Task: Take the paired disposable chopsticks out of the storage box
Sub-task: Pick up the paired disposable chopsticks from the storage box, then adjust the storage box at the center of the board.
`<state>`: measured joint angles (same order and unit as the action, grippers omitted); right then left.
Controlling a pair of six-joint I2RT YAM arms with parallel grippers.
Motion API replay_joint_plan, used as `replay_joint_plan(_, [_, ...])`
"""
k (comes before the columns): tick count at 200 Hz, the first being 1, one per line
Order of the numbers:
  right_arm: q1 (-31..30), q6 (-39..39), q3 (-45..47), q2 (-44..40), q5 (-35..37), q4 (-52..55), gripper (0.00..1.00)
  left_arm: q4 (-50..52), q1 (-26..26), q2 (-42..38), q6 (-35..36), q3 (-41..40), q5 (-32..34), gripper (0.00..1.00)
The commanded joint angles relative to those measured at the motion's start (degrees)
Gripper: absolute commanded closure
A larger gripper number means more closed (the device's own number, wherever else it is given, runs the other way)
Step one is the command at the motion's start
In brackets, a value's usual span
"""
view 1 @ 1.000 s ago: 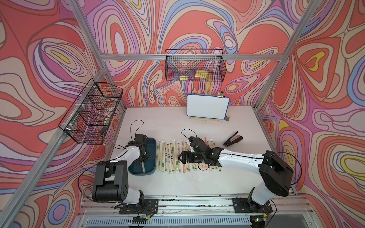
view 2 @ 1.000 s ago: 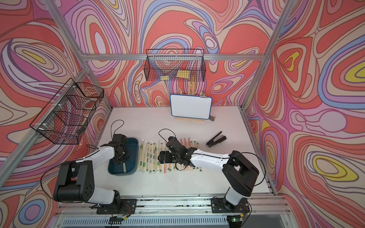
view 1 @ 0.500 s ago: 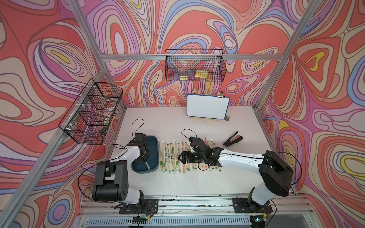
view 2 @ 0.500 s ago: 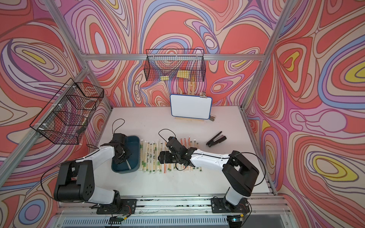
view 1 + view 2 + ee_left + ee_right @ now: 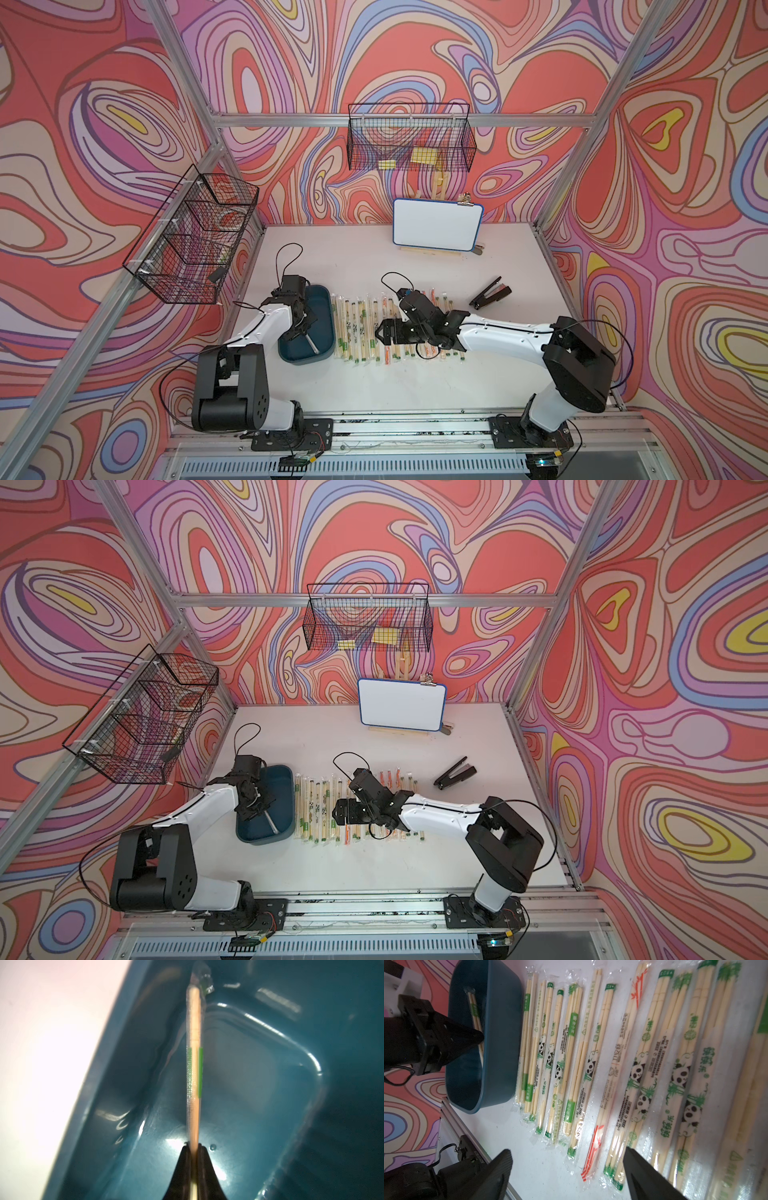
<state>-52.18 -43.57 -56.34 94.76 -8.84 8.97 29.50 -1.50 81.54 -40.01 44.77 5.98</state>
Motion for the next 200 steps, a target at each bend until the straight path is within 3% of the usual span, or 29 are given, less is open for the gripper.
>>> replay_joint_plan(1, [0.2,-0.1,-1.7,1.9,-0.8,-0.7,0.11,3.8,-0.2,-2.3,1.6,2.4,1.2,1.00])
replay_joint_plan(85, [-0.2,-1.8,-10.4,11.5,-3.4,-2.6,0.12,11.3,-0.2,-9.3,5.9,9.0,-2.0,1.00])
replay_joint_plan(127, [-1.2,-2.9,-19.0,19.4,-1.3,2.3,0.14,13.9,-0.1,-10.7,7.8,12.5,-8.1,1.00])
replay_joint_plan(200, [-4.5,-2.9,-33.6,29.8,0.1,9.5,0.14,14.9,-0.1,-12.5,8.9,14.4,-12.2,1.00])
